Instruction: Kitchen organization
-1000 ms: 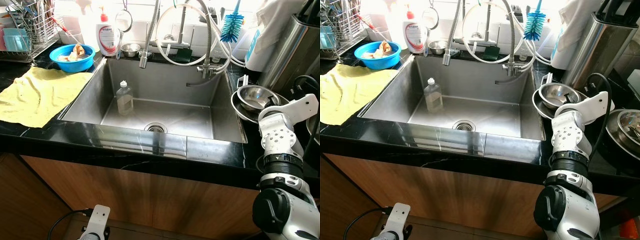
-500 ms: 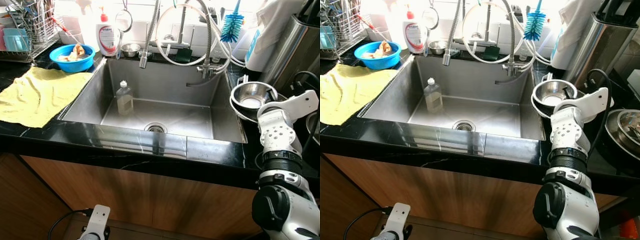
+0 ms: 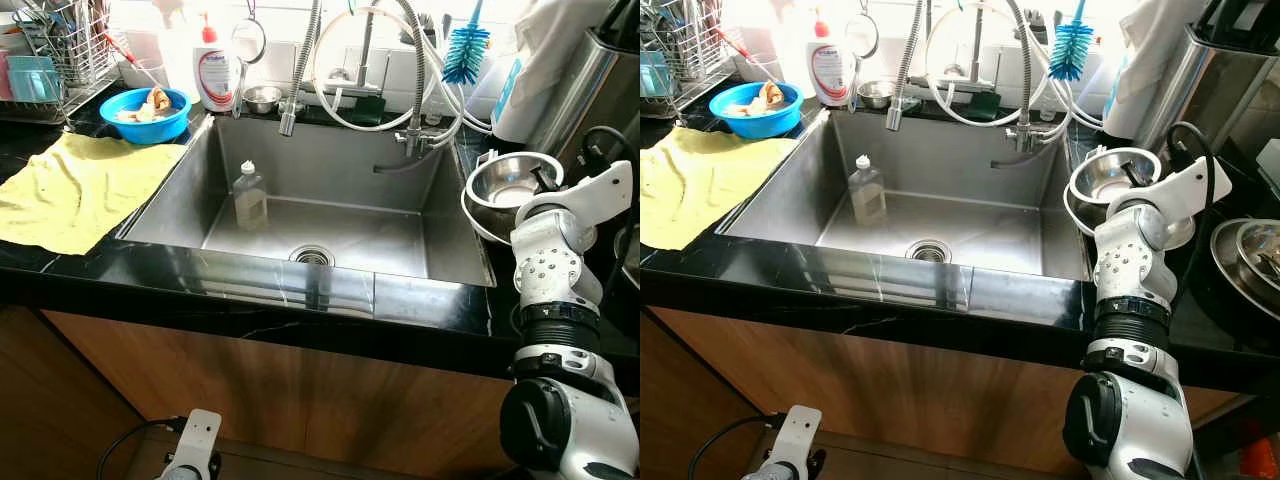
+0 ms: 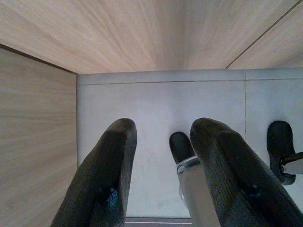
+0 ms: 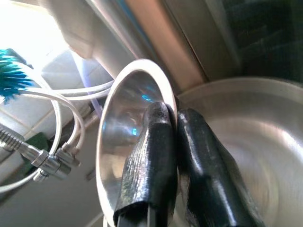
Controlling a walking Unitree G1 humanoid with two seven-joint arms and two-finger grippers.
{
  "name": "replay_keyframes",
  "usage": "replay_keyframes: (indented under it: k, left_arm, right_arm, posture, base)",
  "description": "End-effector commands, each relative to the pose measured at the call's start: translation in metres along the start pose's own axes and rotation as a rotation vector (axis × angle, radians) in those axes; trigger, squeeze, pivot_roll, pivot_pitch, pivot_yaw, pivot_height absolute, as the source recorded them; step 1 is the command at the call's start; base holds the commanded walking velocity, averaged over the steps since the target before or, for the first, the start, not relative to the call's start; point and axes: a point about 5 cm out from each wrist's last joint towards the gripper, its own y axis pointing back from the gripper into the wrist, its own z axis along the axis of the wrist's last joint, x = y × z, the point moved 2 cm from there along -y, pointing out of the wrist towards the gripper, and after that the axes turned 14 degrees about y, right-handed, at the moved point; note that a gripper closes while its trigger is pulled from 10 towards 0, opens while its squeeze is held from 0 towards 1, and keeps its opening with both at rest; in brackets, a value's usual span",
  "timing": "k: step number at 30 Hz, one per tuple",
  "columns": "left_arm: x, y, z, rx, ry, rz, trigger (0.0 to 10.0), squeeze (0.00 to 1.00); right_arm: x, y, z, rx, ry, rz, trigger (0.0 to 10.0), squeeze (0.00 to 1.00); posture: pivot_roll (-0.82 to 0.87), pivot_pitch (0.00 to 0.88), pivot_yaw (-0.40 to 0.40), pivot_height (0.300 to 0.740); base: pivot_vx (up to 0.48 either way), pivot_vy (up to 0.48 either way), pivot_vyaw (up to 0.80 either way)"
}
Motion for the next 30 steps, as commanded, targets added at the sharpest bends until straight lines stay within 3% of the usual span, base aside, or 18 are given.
replay_keyframes:
  k: [1, 2, 3, 9, 11, 13, 18, 30]
  left_arm:
    - [0.000, 0.000, 0.001, -0.001, 0.006, 0.000, 10.0, 0.00]
    - [0.000, 0.000, 0.001, -0.002, 0.007, 0.001, 10.0, 0.00]
    - [-0.001, 0.000, 0.001, -0.002, 0.006, 0.000, 10.0, 0.00]
    - [-0.001, 0.000, 0.002, -0.003, 0.006, -0.001, 10.0, 0.00]
    - [-0.001, 0.000, 0.001, -0.003, 0.005, -0.002, 10.0, 0.00]
    - [-0.001, 0.000, 0.001, -0.003, 0.005, -0.002, 10.0, 0.00]
    - [-0.001, 0.000, 0.001, -0.003, 0.006, -0.001, 10.0, 0.00]
    - [-0.002, 0.000, 0.001, -0.003, 0.006, -0.003, 10.0, 0.00]
  right_arm:
    - [0.013, 0.007, 0.035, -0.180, 0.081, 0.055, 5.5, 0.00]
    - [0.019, 0.010, 0.039, -0.201, 0.091, 0.085, 5.5, 0.00]
    - [0.022, 0.011, 0.041, -0.211, 0.105, 0.099, 10.0, 0.00]
    - [0.044, 0.018, 0.036, -0.221, 0.171, 0.244, 10.0, 0.00]
    - [0.062, 0.023, 0.012, -0.139, 0.289, 0.403, 10.0, 0.00]
    - [0.065, 0.025, 0.008, -0.130, 0.318, 0.428, 10.0, 0.00]
    - [0.085, 0.044, -0.021, -0.065, 0.462, 0.656, 10.0, 0.00]
    - [0.070, 0.043, -0.048, 0.030, 0.587, 0.706, 10.0, 0.00]
  posture:
    - [-0.11, 0.000, -0.058, 0.740]
    - [-0.11, 0.000, -0.058, 0.740]
    - [-0.11, 0.000, -0.057, 0.740]
    - [-0.11, 0.000, -0.058, 0.740]
    - [-0.11, 0.000, -0.060, 0.740]
    - [-0.11, 0.000, -0.061, 0.740]
    - [-0.11, 0.000, -0.061, 0.740]
    - [-0.11, 0.000, -0.063, 0.740]
  base:
    - [0.000, 0.000, 0.00]
    - [0.000, 0.000, 0.00]
    - [0.000, 0.000, 0.00]
    - [0.000, 0.000, 0.00]
    - [0.000, 0.000, 0.00]
    - [0.000, 0.000, 0.00]
    - [0.000, 0.000, 0.00]
    - [0.000, 0.000, 0.00]
